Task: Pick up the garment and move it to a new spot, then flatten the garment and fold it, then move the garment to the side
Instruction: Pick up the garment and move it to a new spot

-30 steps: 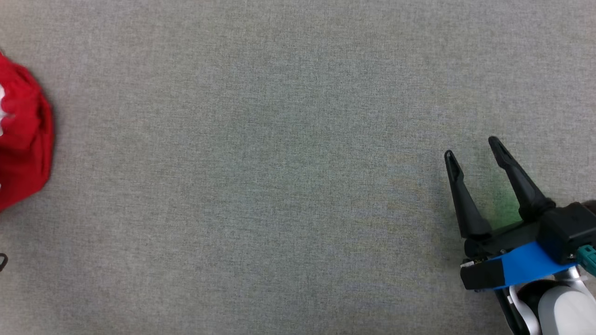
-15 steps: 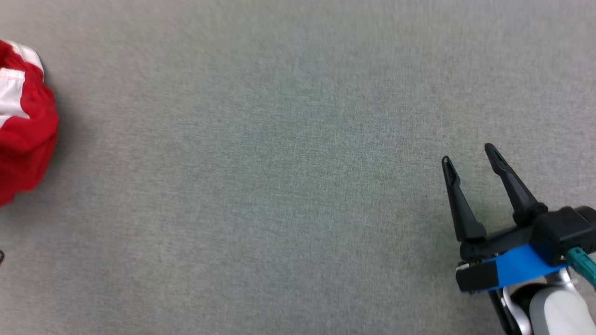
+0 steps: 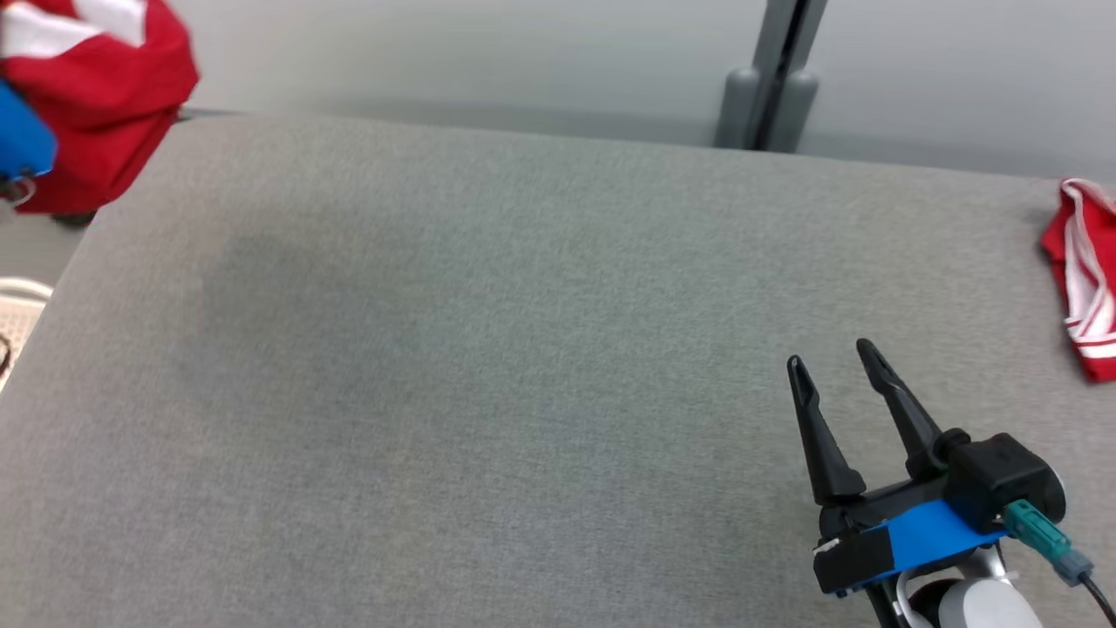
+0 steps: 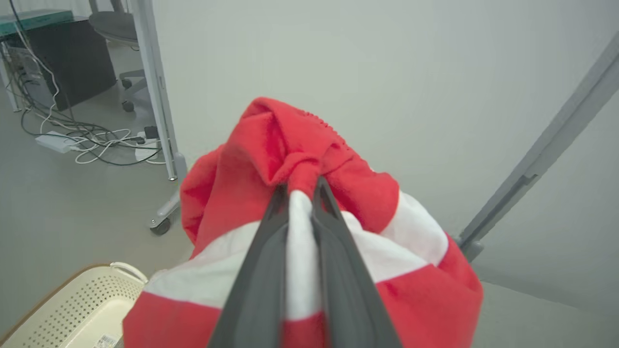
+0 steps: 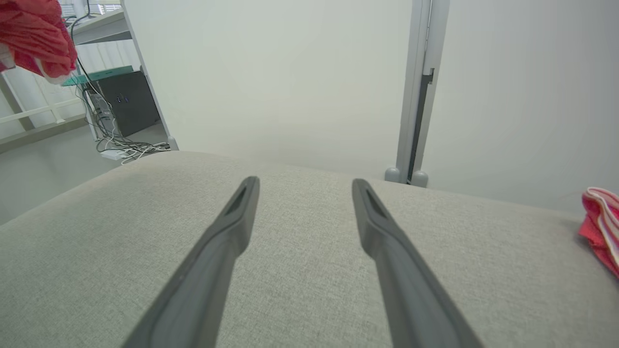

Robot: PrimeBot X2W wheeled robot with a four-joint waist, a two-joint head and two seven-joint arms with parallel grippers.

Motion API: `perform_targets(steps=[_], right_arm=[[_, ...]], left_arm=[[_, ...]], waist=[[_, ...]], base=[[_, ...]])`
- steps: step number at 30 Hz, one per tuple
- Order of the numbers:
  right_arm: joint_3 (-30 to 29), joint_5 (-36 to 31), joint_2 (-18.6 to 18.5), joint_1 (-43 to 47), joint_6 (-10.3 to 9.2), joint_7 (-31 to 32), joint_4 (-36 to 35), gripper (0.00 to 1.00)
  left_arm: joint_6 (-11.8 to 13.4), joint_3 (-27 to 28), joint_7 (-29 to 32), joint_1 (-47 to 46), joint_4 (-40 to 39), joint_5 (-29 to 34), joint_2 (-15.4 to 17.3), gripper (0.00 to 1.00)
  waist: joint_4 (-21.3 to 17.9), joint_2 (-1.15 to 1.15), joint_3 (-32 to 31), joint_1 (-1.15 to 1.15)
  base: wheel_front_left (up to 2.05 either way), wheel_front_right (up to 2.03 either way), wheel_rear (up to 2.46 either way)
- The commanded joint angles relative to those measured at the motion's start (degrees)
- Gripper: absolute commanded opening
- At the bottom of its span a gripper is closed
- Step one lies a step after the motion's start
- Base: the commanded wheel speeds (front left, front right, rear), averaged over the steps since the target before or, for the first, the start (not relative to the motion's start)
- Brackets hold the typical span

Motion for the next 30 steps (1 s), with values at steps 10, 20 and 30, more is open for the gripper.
perform_targets(steps=[10, 20, 30], right_arm=[[0.4, 1.5, 0.6, 1.7, 0.01, -0.7, 1.5, 1.00], [1.3, 2.6, 0.6, 0.9, 0.01, -0.2, 1.4, 1.00], [1.3, 3.2, 0.6, 1.0, 0.01, -0.4, 1.5, 1.00]], left_arm=[[0.2, -7.5, 6.8, 1.8, -17.0, -1.2, -6.1, 0.00], [-0.6, -16.9, 4.9, 10.5, -16.8, 1.8, -11.3, 0.00], [-0.5, -22.7, -6.8, 19.9, -3.7, 5.3, -17.7, 0.33]], waist=[[-10.0, 0.01, -4.6, 0.02], [-18.5, 0.01, -2.6, 0.02], [-22.1, 0.01, -1.1, 0.02]], base=[[0.00, 0.00, 0.00], [0.00, 0.00, 0.00], [0.00, 0.00, 0.00]])
